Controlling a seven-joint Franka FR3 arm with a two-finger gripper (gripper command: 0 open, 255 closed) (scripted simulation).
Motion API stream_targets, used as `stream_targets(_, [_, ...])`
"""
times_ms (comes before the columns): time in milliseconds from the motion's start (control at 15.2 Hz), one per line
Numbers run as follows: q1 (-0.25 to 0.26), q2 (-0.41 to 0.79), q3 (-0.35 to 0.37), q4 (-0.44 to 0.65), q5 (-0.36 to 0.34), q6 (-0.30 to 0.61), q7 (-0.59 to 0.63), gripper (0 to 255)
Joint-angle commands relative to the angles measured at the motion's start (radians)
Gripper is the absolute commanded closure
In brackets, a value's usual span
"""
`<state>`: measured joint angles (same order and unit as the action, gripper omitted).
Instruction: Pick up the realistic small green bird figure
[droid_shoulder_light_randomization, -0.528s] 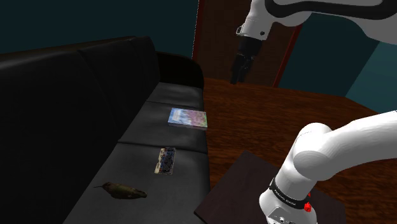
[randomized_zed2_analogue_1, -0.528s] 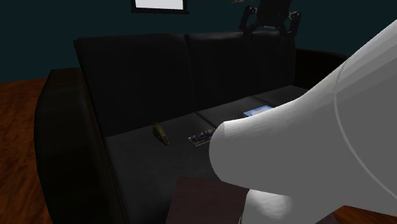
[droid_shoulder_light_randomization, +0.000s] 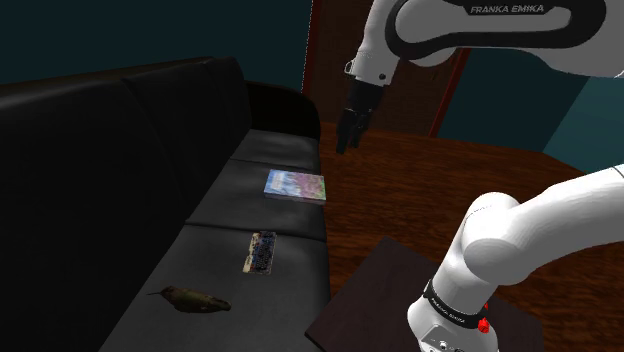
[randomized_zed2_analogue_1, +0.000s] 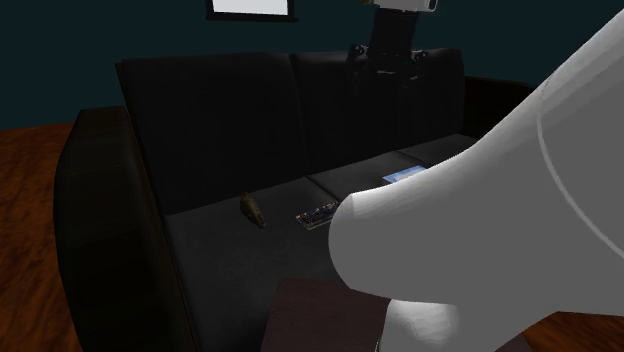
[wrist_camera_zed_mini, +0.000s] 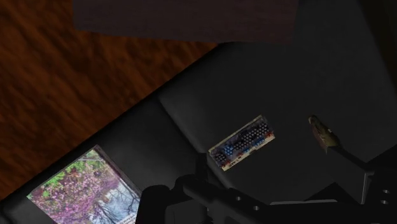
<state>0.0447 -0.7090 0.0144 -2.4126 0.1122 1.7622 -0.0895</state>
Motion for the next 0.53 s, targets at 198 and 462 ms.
stream_targets(198, [0.039,0.084,0.074,-0.051,0.032,0.156,0.039,0])
stream_targets(462, [0.068,0.177,0.135,-0.069,0.048,0.281,0.072,0])
